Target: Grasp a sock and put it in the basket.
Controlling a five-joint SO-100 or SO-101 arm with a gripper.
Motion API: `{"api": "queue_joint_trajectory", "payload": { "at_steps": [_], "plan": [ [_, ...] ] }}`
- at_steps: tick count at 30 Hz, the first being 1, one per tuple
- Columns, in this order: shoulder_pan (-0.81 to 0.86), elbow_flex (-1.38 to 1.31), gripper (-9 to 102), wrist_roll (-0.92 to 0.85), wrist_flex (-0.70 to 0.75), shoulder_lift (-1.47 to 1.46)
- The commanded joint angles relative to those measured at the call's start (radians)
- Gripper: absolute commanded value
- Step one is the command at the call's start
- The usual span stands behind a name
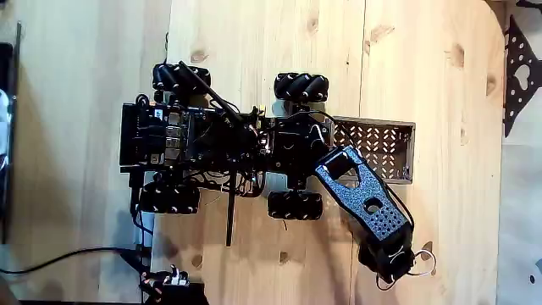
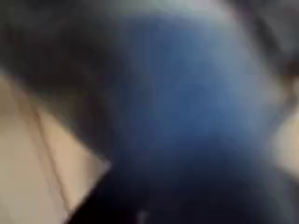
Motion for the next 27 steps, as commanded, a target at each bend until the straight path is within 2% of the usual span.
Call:
{"api": "queue_joint_trajectory", "payload": {
  "at_steps": [1, 8, 14, 27],
  "plan": [
    [-0.005, -0.015, 0, 0.080, 0.067, 0.109],
    [-0.104, -0.017, 0, 0.281, 0.331, 0.453],
    [-0.184, -0.015, 0, 0.426, 0.500, 0.683],
    [-0.282, -0.017, 0, 0.885, 0.413, 1.124]
  ]
}}
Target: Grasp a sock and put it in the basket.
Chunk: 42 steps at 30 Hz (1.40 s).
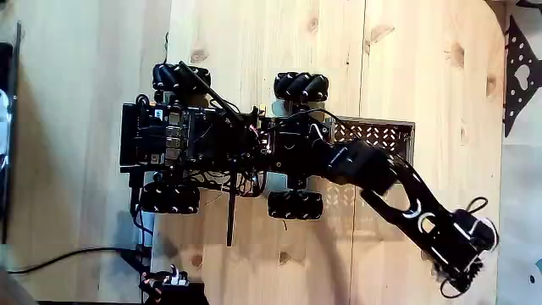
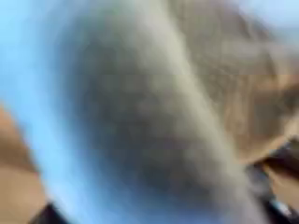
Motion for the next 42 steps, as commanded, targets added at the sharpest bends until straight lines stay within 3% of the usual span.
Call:
{"api": "queue_joint_trajectory", "payload": {
  "at_steps": [1, 6, 12, 18, 22, 26, 31, 41, 42],
  "plan": [
    [-0.057, -0.020, 0, 0.086, -0.034, 0.163],
    [-0.158, 0.046, 0, 0.167, -0.021, 0.388],
    [-0.322, 0.400, 0, 0.206, -0.064, 0.693],
    [-0.485, 0.666, 0, 0.098, 0.141, 0.853],
    [-0.551, 0.772, 0, 0.069, 0.184, 0.891],
    [-0.565, 0.844, 0, 0.012, 0.232, 0.882],
    [-0.474, 0.920, 0, 0.008, 0.144, 0.805],
    [-0.374, 1.120, 0, -0.235, 0.023, 0.715],
    [-0.374, 1.134, 7, -0.244, 0.006, 0.721]
  ]
}}
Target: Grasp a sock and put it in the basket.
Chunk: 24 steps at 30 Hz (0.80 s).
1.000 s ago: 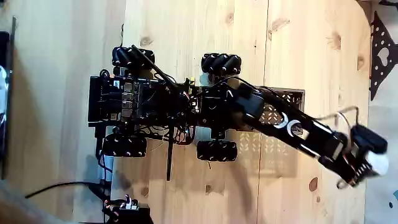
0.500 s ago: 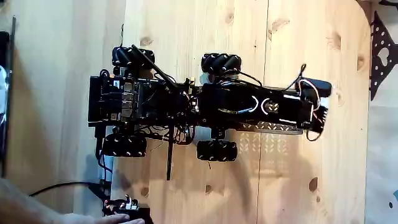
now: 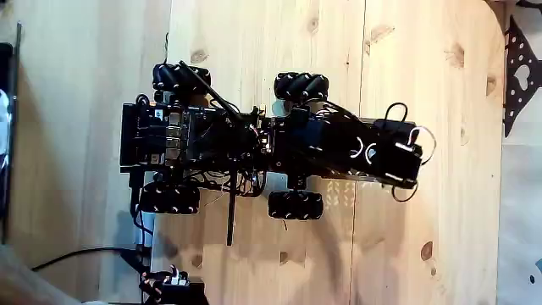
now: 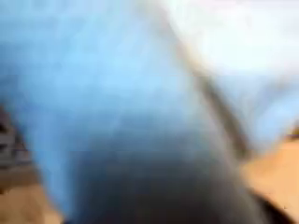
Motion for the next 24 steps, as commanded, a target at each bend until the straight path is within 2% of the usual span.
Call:
{"api": "queue_joint_trajectory", "payload": {
  "at_steps": [1, 2, 3, 8, 9, 15, 24],
  "plan": [
    [0.008, 0.028, 20, -0.041, -0.055, 0.014],
    [0.006, 0.037, 29, -0.041, -0.064, 0.023],
    [0.002, 0.043, 30, -0.041, -0.064, 0.032],
    [-0.037, 0.110, 31, -0.041, -0.080, 0.089],
    [-0.043, 0.130, 34, -0.043, -0.091, 0.114],
    [-0.083, 0.224, 34, -0.035, -0.112, 0.316],
    [-0.066, -0.023, 35, -0.049, 0.121, 0.290]
  ]
}}
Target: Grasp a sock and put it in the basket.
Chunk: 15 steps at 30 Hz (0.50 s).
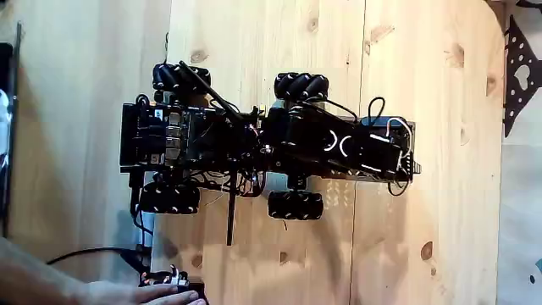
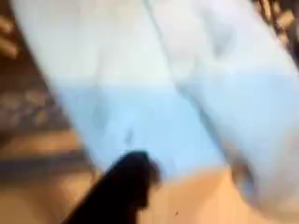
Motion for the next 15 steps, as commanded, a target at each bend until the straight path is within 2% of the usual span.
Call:
{"api": "queue_joint_trajectory", "payload": {
  "at_steps": [1, 5, 10, 15],
  "plan": [
    [-0.017, -0.115, 35, 0.028, 0.063, 0.005],
    [-0.091, -0.140, 35, 0.084, 0.057, 0.097],
    [-0.175, -0.094, 35, 0.225, -0.032, 0.193],
    [-0.233, 0.152, 34, 0.325, -0.219, 0.371]
  ]
}}
